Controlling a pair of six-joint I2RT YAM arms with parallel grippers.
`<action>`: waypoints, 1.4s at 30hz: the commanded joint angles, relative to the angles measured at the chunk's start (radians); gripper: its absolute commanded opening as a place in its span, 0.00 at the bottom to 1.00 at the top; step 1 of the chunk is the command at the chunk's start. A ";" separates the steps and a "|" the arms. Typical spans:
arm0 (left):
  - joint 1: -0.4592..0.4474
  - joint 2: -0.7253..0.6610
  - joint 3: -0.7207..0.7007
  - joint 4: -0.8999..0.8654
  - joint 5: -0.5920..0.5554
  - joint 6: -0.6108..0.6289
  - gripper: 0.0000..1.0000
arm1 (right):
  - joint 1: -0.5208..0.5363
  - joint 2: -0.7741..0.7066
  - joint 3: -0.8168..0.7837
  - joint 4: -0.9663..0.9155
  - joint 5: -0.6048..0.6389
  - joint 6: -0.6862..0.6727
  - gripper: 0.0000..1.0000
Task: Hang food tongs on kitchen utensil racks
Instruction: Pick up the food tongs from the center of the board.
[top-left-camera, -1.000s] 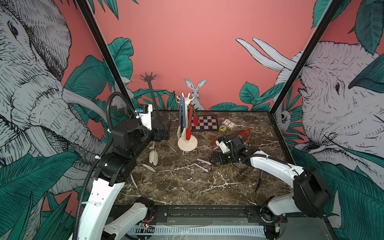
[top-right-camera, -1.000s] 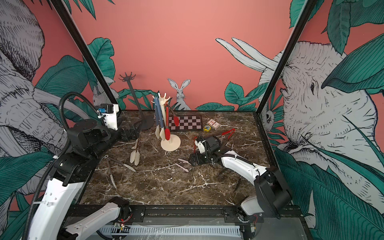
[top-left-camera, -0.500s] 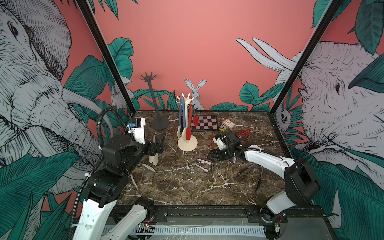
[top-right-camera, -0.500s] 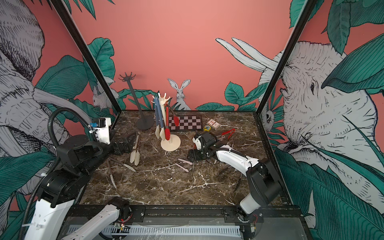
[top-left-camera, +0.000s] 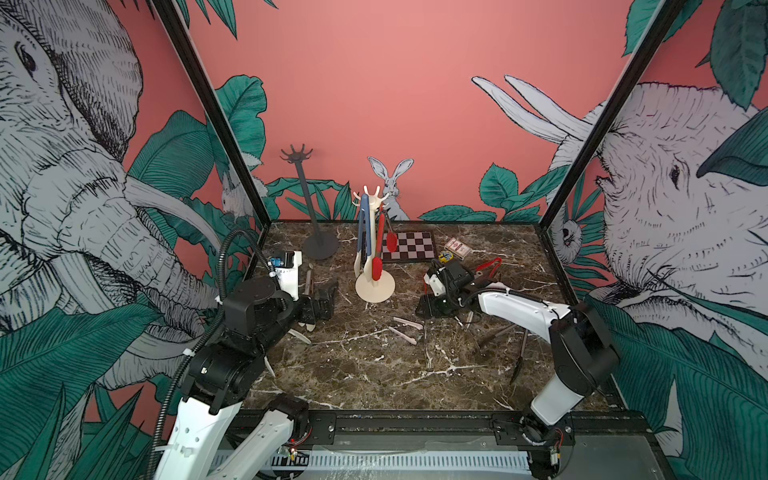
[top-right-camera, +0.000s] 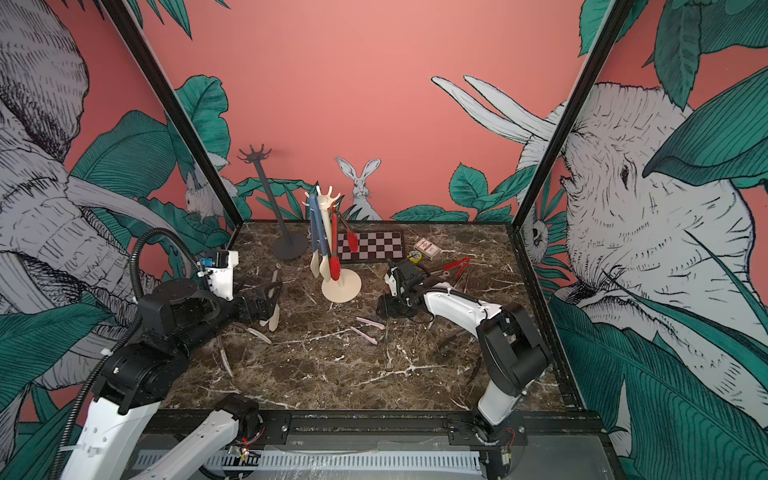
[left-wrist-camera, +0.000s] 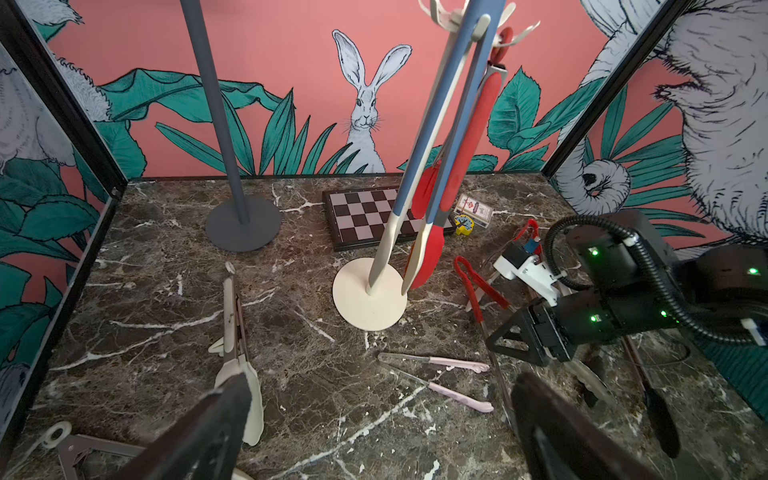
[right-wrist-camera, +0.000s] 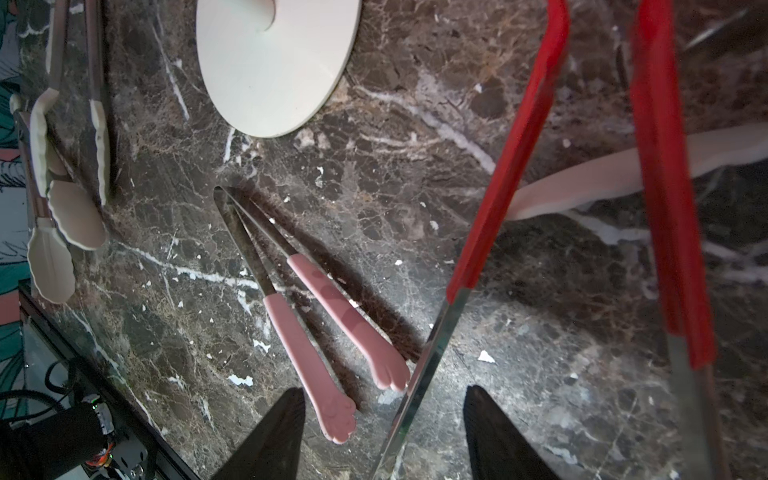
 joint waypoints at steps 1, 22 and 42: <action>0.004 -0.009 -0.011 -0.004 0.016 -0.014 0.99 | -0.008 0.012 0.027 -0.044 0.035 0.028 0.55; 0.004 -0.021 -0.025 0.004 0.015 0.000 0.99 | 0.018 0.077 0.067 -0.064 0.081 0.020 0.36; 0.004 -0.021 -0.035 -0.002 -0.004 -0.001 0.99 | 0.045 0.120 0.088 -0.101 0.143 0.012 0.25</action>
